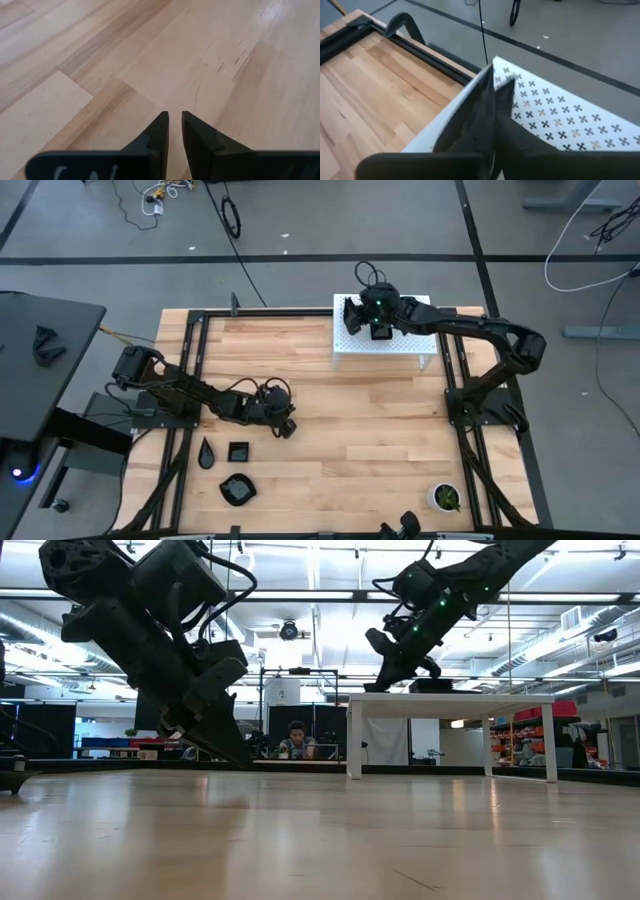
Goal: Pick & Place Mini shaped plates
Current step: Stack the black drop shaped plate on the black drop shaped plate on the shelf, then stack the black square plate on the black square plate on the shelf
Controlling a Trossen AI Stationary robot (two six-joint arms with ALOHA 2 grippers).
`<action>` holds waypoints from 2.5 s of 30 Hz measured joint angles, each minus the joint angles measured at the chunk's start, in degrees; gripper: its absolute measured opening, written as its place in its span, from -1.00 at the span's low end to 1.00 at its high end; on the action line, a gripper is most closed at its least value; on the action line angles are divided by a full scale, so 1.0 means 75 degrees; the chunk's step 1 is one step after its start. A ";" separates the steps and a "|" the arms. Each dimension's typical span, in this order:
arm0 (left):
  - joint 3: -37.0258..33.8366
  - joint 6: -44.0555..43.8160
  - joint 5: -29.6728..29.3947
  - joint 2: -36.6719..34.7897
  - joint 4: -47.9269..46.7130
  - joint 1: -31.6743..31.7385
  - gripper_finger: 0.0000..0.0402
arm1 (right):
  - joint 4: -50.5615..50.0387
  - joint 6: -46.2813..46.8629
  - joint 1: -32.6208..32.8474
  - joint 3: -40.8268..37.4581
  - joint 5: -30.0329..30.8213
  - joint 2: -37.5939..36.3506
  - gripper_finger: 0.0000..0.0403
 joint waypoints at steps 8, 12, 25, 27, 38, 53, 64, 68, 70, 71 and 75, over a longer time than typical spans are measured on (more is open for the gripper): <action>0.0000 -0.0003 0.0000 0.0000 0.0000 0.0000 -0.72 | 0.0406 0.0275 0.0014 0.0000 0.0260 -0.0008 -0.41; 0.0000 -0.0003 0.0000 0.0000 0.0000 0.0000 -0.72 | 0.0623 -0.0104 0.0228 0.0000 0.0293 -0.0040 -0.24; 0.0000 -0.0055 0.0003 0.0000 -0.0003 0.0000 -0.72 | 0.0849 -0.1324 0.2424 0.0000 0.0657 -0.0156 -0.45; 0.0000 -0.0058 0.0003 0.0003 0.0000 -0.0003 -0.72 | 0.0957 -0.1583 0.3114 0.0000 0.0663 -0.0196 -0.52; -0.0003 0.0771 0.0114 -0.0075 -0.0082 -0.0382 -0.72 | 0.0390 -0.2815 0.7891 0.0000 0.3827 -0.0204 -0.84; 0.2404 0.0663 0.1395 -0.1914 -0.5734 -0.2126 -0.72 | -0.0674 -0.0641 1.0566 0.0000 0.6982 -0.0204 -0.95; 0.2202 -0.4166 0.2468 -0.1929 -0.8425 -0.4621 -0.72 | -0.0816 0.0100 1.0207 0.0000 0.6998 -0.0154 -0.91; 0.1551 -0.5723 0.2429 -0.1919 -0.8368 -0.5214 -0.72 | -0.0821 0.0213 1.0021 0.0000 0.6950 -0.0126 -0.93; 0.1225 -0.6498 0.2282 -0.1918 -0.8344 -0.5304 -0.72 | -0.0830 0.0213 0.9954 0.0000 0.6921 -0.0114 -0.94; 0.1060 -0.6811 0.2239 -0.1918 -0.8311 -0.5313 -0.72 | -0.0829 0.0214 0.9915 0.0000 0.6923 -0.0114 -0.94; 0.0431 -0.7222 0.2104 -0.1918 -0.7489 -0.5244 -0.72 | -0.0824 0.0361 0.9792 0.0000 0.6916 -0.0114 -0.94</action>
